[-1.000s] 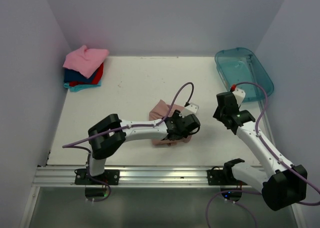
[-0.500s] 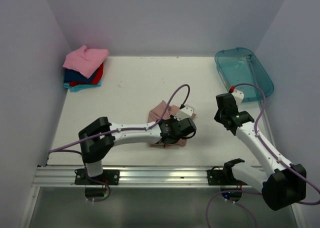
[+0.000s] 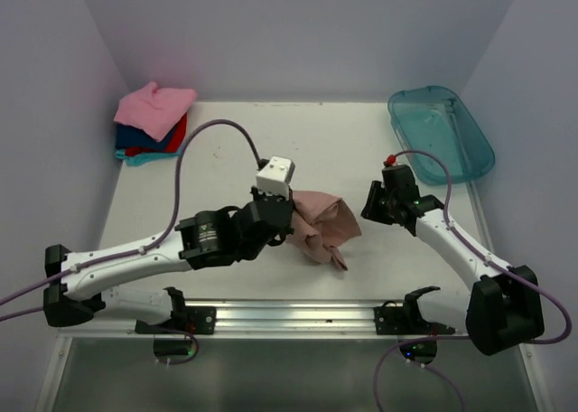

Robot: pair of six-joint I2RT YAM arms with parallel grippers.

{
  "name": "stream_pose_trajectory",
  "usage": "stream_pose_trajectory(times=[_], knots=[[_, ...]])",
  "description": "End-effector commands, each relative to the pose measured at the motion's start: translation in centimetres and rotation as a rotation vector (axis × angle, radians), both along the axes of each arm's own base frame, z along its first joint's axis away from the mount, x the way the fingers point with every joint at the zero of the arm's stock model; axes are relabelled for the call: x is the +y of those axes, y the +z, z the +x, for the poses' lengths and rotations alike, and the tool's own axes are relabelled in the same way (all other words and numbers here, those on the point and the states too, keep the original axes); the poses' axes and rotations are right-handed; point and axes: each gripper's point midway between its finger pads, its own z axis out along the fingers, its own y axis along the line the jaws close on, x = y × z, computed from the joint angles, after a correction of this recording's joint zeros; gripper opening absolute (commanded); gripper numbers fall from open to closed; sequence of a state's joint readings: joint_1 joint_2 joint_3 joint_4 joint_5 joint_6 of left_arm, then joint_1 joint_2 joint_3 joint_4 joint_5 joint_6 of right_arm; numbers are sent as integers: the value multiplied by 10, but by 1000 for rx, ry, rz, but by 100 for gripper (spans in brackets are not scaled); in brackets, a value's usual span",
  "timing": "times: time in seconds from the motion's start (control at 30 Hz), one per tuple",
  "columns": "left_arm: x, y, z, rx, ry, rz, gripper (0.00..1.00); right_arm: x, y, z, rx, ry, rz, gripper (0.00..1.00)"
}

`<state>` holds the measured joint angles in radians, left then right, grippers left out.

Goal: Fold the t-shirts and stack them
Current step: Flatten out the tshirt

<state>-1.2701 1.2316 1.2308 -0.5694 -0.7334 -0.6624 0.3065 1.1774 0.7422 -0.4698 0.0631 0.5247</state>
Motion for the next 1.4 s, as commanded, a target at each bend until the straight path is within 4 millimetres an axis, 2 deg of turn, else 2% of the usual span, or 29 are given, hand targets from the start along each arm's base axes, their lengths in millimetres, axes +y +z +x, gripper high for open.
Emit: stream_pose_trajectory(times=[0.0,0.07,0.13,0.17,0.23,0.3,0.37,0.4,0.53,0.57,0.67,0.77,0.83,0.93,0.97,1.07,1.17,1.37], knots=[[29,9,17,-14,97,-76,0,62,15,4,-30,239,264,39],[43,-2,28,6,126,-79,0,79,12,2,-13,290,274,47],[48,-11,29,25,128,-90,0,90,14,4,-27,317,255,50],[50,-14,29,31,130,-94,0,101,7,1,-7,349,254,51],[51,-19,27,39,132,-115,0,119,9,2,-1,392,280,52],[51,-21,26,46,135,-129,0,139,-1,0,36,424,307,51],[54,-24,25,51,143,-132,0,162,1,-2,34,472,336,50],[56,-24,24,53,148,-135,0,168,-6,-4,54,480,322,49],[65,-21,23,43,167,-145,0,200,0,-7,46,537,311,44],[68,-20,23,37,179,-140,0,207,-1,-14,56,560,303,43],[76,-20,24,30,203,-135,0,215,-4,-21,61,571,273,33],[84,-23,24,29,223,-133,0,213,-13,-33,83,575,234,26],[90,-24,23,27,239,-136,0,205,-22,-38,97,560,201,27],[97,-27,23,23,257,-133,0,197,-24,-47,101,557,185,40],[98,-27,23,23,259,-133,0,197,-21,-50,96,559,190,48],[99,-29,22,24,258,-135,0,201,-20,-61,102,585,191,54],[99,-31,23,25,261,-128,0,209,-19,-72,103,607,187,54],[103,-33,24,24,273,-127,0,218,-31,-90,125,623,191,37]])
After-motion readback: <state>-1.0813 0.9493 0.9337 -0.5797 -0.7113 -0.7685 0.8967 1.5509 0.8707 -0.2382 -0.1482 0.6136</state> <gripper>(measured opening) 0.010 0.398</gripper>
